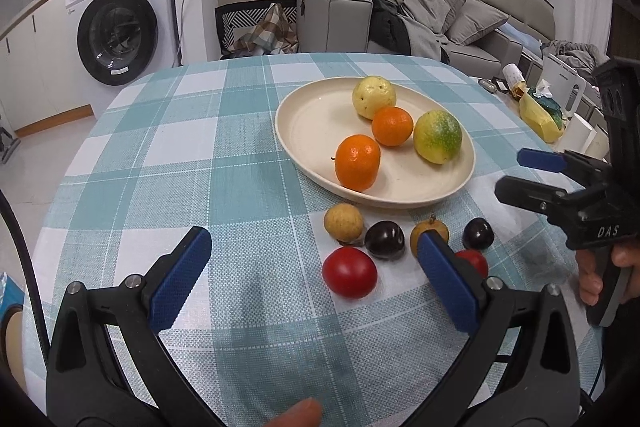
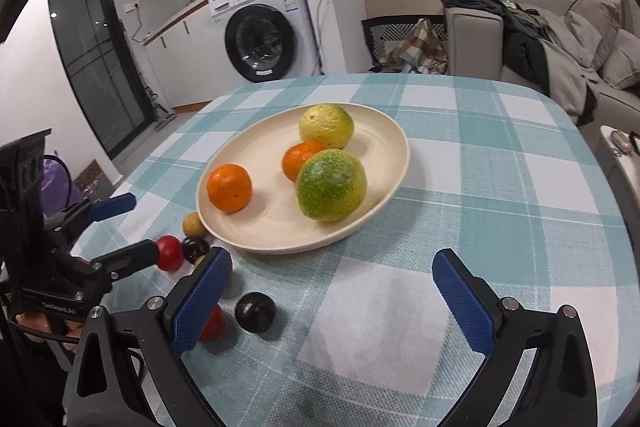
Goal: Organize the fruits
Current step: 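Withdraw both open tools back toward the row of small fruits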
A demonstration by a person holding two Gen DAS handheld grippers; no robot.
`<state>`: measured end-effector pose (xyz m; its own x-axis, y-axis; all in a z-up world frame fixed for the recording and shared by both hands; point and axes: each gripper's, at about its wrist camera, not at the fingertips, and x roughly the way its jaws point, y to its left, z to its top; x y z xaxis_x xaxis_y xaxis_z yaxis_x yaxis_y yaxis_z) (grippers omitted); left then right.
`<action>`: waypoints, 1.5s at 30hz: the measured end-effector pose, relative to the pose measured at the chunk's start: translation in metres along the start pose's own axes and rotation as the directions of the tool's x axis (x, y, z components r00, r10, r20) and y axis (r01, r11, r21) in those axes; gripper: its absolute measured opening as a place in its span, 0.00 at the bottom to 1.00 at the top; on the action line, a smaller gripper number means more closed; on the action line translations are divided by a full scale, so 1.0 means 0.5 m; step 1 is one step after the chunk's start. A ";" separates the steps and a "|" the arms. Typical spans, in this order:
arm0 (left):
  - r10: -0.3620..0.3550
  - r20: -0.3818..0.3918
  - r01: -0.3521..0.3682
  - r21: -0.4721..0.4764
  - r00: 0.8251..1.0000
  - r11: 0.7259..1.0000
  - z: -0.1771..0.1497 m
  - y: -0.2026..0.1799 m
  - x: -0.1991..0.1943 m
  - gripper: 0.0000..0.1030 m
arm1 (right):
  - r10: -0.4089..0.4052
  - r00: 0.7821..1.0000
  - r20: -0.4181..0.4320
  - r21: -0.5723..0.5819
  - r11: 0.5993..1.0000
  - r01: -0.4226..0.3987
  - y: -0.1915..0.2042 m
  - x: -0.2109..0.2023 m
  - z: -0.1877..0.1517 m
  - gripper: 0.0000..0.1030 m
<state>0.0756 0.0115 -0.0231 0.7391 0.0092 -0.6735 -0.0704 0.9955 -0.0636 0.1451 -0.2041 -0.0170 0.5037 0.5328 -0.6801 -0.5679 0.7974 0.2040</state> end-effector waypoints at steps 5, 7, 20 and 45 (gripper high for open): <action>0.003 -0.014 -0.003 -0.001 1.000 1.000 0.002 0.002 0.005 1.00 | -0.016 1.000 -0.018 0.014 1.000 0.016 0.005 -0.017 -0.023 1.00; -0.001 -0.032 0.001 0.006 0.999 1.000 0.000 0.000 0.009 1.00 | -0.029 0.999 -0.022 0.005 1.000 0.029 0.009 -0.021 -0.029 1.00; 0.011 -0.044 -0.011 0.006 0.999 1.000 0.000 0.001 0.016 1.00 | -0.050 0.991 -0.126 -0.074 0.996 0.041 0.042 0.009 -0.046 0.95; 0.015 -0.062 -0.014 0.005 0.998 1.000 0.000 0.002 0.029 1.00 | -0.005 0.986 -0.166 -0.121 0.993 -0.015 0.084 0.025 -0.053 0.64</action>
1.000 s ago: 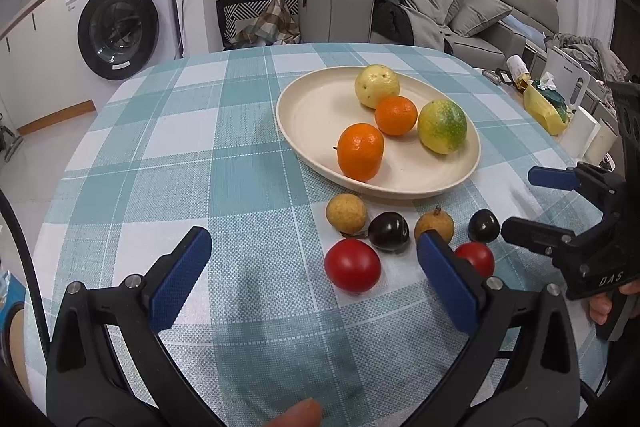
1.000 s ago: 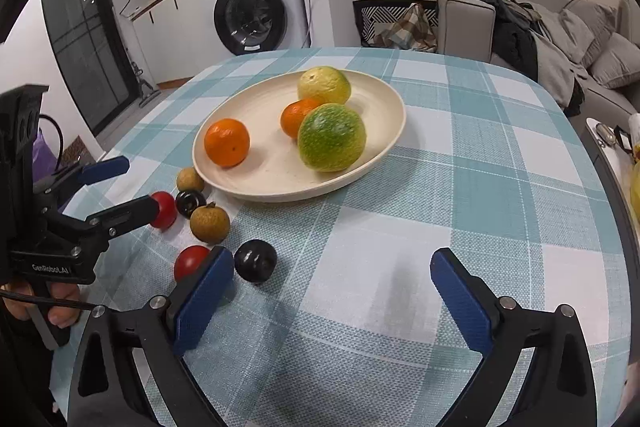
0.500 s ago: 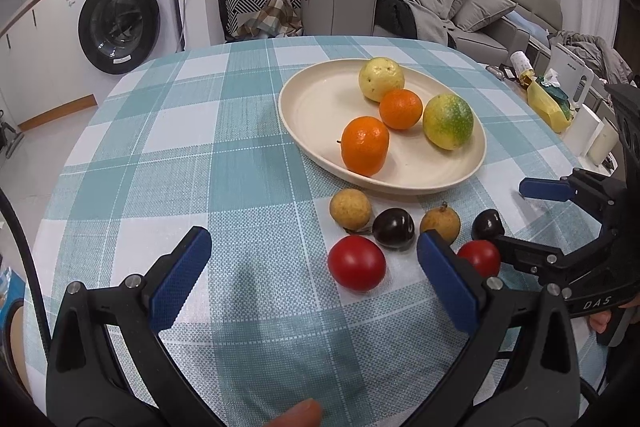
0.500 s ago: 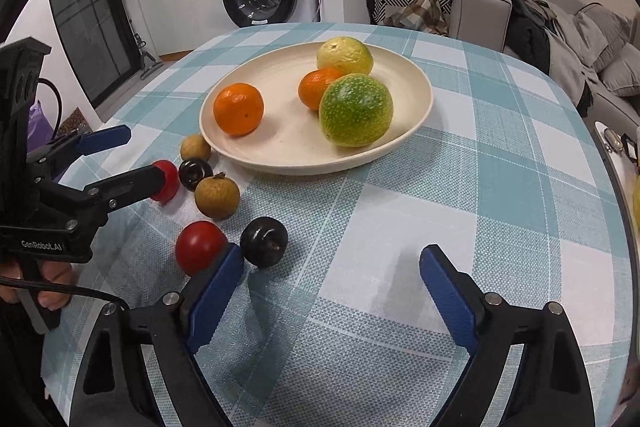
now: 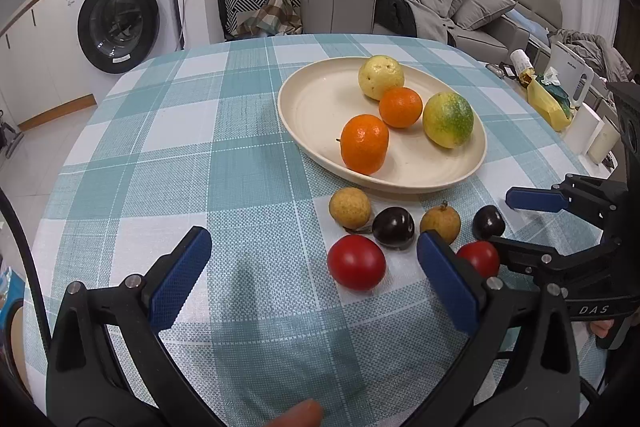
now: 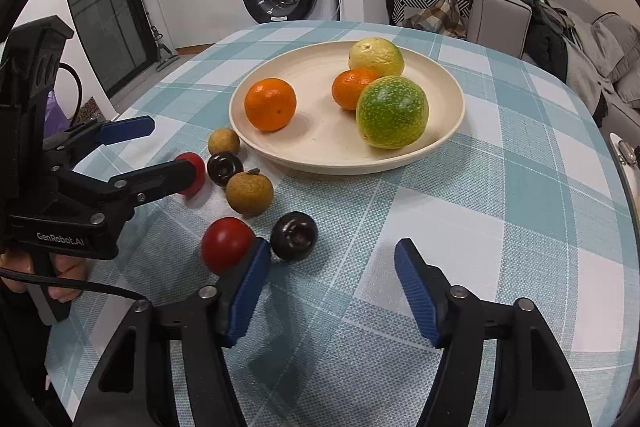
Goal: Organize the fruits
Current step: 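Grasp the red tomato with the left tool while the right tool grasps a dark plum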
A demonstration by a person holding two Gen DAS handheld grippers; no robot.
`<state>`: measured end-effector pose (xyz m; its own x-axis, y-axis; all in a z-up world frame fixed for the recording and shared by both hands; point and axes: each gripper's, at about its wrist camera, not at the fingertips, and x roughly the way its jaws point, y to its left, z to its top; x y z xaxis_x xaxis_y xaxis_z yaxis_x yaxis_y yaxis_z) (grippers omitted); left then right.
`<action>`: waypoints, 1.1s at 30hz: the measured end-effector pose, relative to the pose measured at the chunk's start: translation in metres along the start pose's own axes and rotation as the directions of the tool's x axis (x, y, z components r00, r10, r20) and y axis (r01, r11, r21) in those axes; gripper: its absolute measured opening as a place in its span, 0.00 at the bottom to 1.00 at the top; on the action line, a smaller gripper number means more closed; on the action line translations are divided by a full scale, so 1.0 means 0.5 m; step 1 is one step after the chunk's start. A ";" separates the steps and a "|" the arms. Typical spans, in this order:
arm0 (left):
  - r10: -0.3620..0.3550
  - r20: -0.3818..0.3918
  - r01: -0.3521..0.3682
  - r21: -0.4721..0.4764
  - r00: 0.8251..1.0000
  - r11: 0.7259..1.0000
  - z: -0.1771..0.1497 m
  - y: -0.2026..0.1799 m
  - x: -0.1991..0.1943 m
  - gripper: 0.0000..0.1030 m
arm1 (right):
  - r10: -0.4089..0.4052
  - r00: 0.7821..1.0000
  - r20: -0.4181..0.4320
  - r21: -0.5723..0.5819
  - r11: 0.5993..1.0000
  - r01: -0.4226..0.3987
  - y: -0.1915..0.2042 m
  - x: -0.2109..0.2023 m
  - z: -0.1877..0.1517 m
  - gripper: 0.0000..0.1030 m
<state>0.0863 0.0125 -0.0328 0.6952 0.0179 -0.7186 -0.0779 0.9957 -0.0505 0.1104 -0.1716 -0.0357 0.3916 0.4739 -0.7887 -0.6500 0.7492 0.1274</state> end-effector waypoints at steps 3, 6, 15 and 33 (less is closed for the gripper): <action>0.000 -0.001 0.000 0.001 1.000 1.000 0.000 0.000 0.000 1.00 | 0.021 1.000 0.000 0.002 1.000 -0.021 0.001 -0.002 0.001 0.61; 0.000 -0.001 0.000 0.002 1.000 1.000 -0.001 0.000 0.001 1.00 | 0.013 1.000 0.004 0.001 1.000 -0.013 0.002 0.000 0.003 0.60; -0.018 -0.025 0.019 0.007 1.000 1.000 -0.006 -0.004 0.010 1.00 | 0.028 0.999 0.021 0.029 0.999 -0.028 -0.003 0.002 0.008 0.47; -0.072 -0.047 0.075 0.055 0.996 0.996 -0.012 -0.009 0.000 0.88 | 0.081 0.996 0.038 0.019 0.996 -0.082 -0.004 -0.006 0.004 0.26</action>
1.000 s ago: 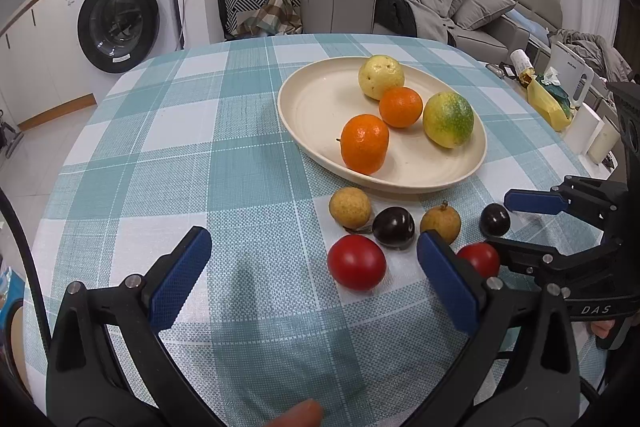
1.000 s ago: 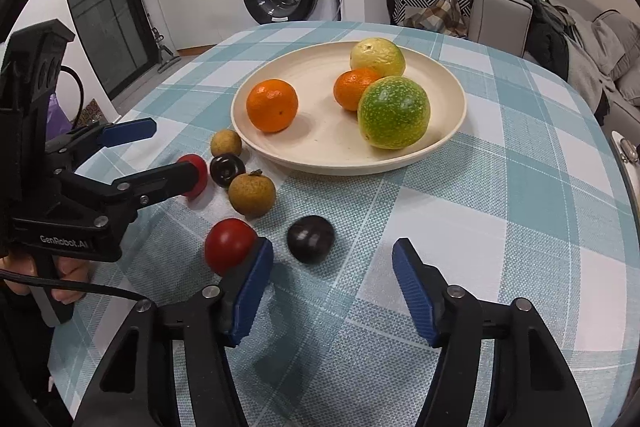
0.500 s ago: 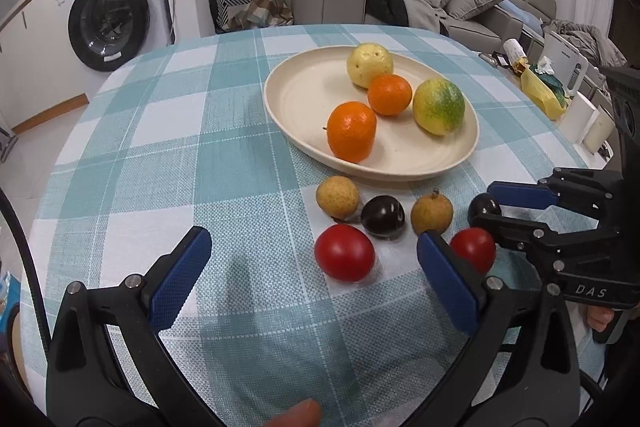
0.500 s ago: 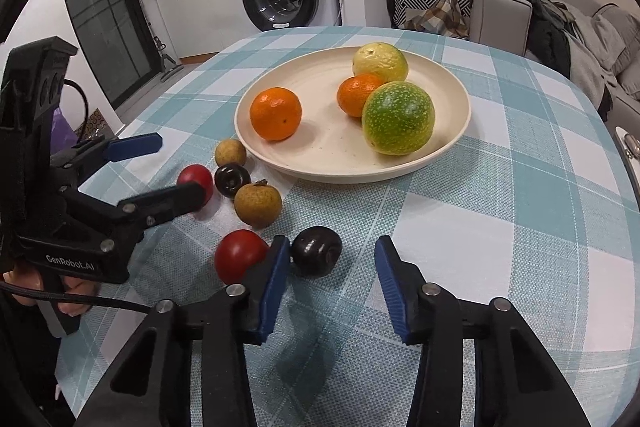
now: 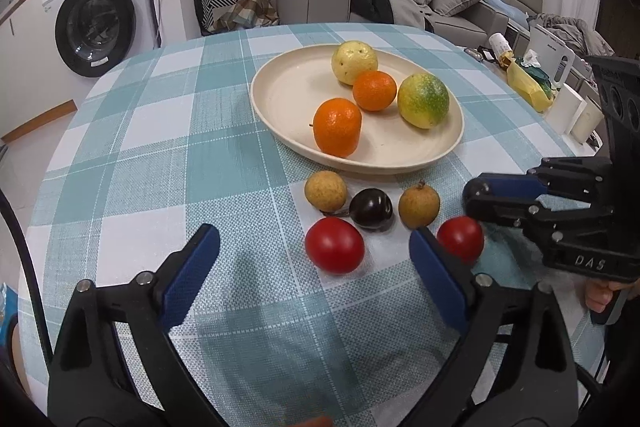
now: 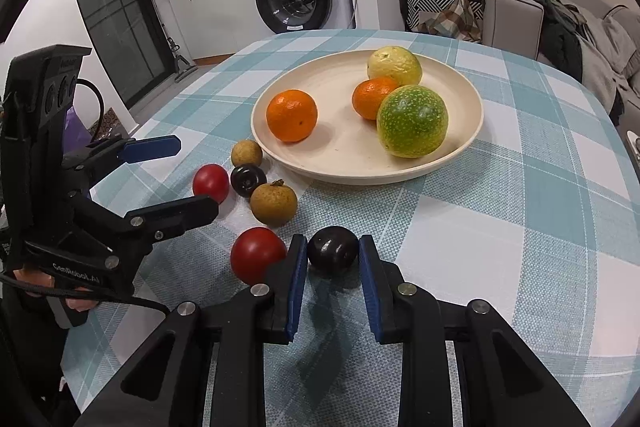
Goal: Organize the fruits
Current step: 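Grasp the red tomato with the left tool while the right tool grasps a dark plum, then place the tomato and plum on the plate and open both tools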
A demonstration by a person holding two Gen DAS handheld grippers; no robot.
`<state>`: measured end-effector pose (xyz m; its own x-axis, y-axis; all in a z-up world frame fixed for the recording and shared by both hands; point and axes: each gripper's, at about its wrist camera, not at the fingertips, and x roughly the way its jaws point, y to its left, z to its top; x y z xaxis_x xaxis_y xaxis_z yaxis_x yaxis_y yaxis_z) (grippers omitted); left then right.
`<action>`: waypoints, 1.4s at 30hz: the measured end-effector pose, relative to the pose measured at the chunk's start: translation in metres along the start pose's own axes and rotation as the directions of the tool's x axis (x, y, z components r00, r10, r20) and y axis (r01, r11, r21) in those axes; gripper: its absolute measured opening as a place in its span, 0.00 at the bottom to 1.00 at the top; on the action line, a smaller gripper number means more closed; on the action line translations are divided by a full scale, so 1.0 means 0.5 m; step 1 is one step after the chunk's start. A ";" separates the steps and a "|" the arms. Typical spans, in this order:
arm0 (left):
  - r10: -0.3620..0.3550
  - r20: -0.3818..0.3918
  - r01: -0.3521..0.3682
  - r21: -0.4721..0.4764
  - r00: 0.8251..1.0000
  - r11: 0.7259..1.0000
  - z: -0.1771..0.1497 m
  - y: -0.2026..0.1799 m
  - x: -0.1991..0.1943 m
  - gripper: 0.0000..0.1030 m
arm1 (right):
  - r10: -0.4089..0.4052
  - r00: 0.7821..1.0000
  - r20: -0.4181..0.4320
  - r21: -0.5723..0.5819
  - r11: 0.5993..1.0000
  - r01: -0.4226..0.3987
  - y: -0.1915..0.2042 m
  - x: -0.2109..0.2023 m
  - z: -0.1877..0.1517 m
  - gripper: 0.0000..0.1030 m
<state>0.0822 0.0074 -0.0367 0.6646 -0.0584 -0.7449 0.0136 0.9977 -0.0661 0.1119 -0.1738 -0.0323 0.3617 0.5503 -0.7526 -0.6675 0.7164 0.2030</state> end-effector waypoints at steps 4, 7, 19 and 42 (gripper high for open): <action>-0.033 -0.026 0.033 -0.002 0.999 0.999 -0.002 0.007 0.008 0.73 | -0.005 1.000 0.013 0.021 1.000 0.005 -0.015 -0.010 0.002 0.26; -0.044 -0.028 0.045 0.012 0.999 0.999 -0.004 0.000 0.009 0.59 | -0.009 1.000 0.023 0.026 1.000 0.008 -0.020 -0.017 0.004 0.26; -0.089 -0.021 0.089 0.019 0.996 0.996 -0.006 -0.006 0.005 0.28 | -0.009 0.999 0.031 0.018 1.000 0.008 -0.019 -0.023 0.008 0.26; -0.127 0.094 0.127 0.008 0.987 0.992 0.013 -0.010 -0.044 0.28 | 0.005 0.997 0.079 0.009 1.000 -0.006 -0.012 -0.039 0.011 0.26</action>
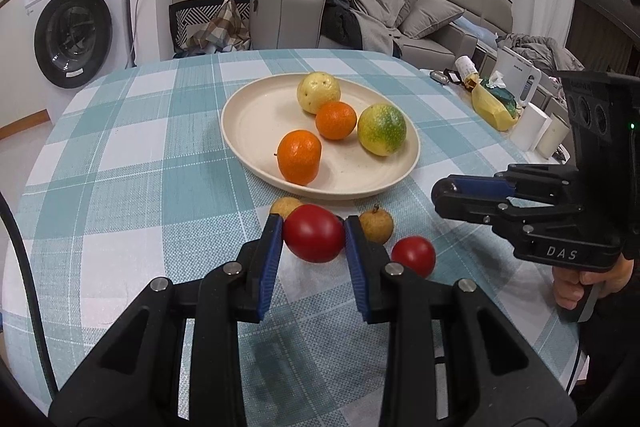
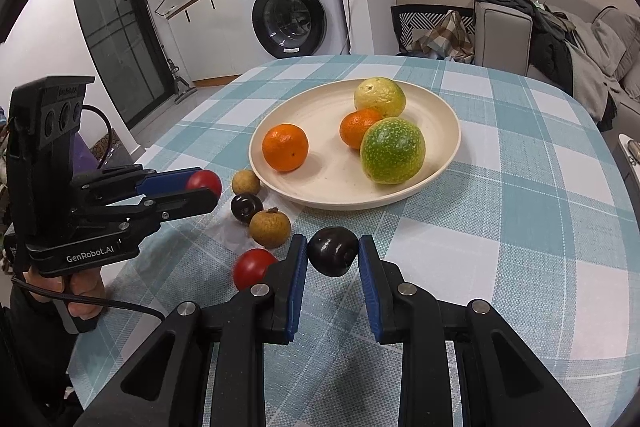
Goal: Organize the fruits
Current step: 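Place the tomato and plum on the plate and open both tools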
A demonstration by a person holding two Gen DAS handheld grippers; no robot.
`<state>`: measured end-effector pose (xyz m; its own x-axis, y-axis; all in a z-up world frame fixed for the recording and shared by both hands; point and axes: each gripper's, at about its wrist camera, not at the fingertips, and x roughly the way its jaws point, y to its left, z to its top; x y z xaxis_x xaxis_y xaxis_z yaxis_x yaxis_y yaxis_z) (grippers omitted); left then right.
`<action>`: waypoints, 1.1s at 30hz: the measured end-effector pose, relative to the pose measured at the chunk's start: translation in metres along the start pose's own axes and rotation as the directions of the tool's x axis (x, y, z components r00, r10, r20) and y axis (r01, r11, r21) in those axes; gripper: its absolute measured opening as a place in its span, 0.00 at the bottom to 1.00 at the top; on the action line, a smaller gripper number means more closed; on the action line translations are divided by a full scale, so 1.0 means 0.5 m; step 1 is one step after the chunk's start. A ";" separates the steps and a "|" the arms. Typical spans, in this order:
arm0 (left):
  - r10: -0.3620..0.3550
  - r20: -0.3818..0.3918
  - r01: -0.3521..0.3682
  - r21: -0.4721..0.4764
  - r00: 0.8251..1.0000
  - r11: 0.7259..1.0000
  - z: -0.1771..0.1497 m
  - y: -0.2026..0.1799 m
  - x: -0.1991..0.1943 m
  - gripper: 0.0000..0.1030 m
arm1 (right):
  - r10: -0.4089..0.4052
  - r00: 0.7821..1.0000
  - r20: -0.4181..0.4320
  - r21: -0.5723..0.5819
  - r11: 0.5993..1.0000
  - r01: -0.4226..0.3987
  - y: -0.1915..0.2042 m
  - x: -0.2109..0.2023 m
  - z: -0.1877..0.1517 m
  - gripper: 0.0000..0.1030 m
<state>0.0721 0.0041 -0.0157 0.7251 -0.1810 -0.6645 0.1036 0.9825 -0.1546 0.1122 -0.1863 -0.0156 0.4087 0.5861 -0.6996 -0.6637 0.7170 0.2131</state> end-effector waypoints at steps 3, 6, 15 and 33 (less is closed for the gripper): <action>0.003 0.011 -0.003 0.005 1.000 1.000 0.004 -0.009 -0.002 0.28 | 0.003 1.000 0.008 0.002 1.000 -0.003 0.001 -0.002 0.001 0.26; 0.007 0.015 -0.007 0.008 1.000 1.000 0.008 -0.018 0.000 0.28 | 0.002 1.000 0.009 0.003 1.000 -0.002 0.001 -0.002 0.002 0.26; 0.014 0.030 -0.014 0.019 0.999 1.000 0.022 -0.031 0.008 0.28 | 0.010 0.999 0.041 0.018 1.000 -0.011 0.003 -0.008 0.008 0.26; 0.044 0.049 -0.045 0.019 0.998 0.999 0.065 -0.024 0.037 0.28 | 0.028 0.995 0.100 0.016 0.999 -0.030 0.015 0.008 0.054 0.26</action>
<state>0.1063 -0.0094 -0.0023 0.7616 -0.1349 -0.6338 0.0836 0.9904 -0.1104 0.1258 -0.1685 0.0017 0.4507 0.6407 -0.6216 -0.6653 0.7053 0.2447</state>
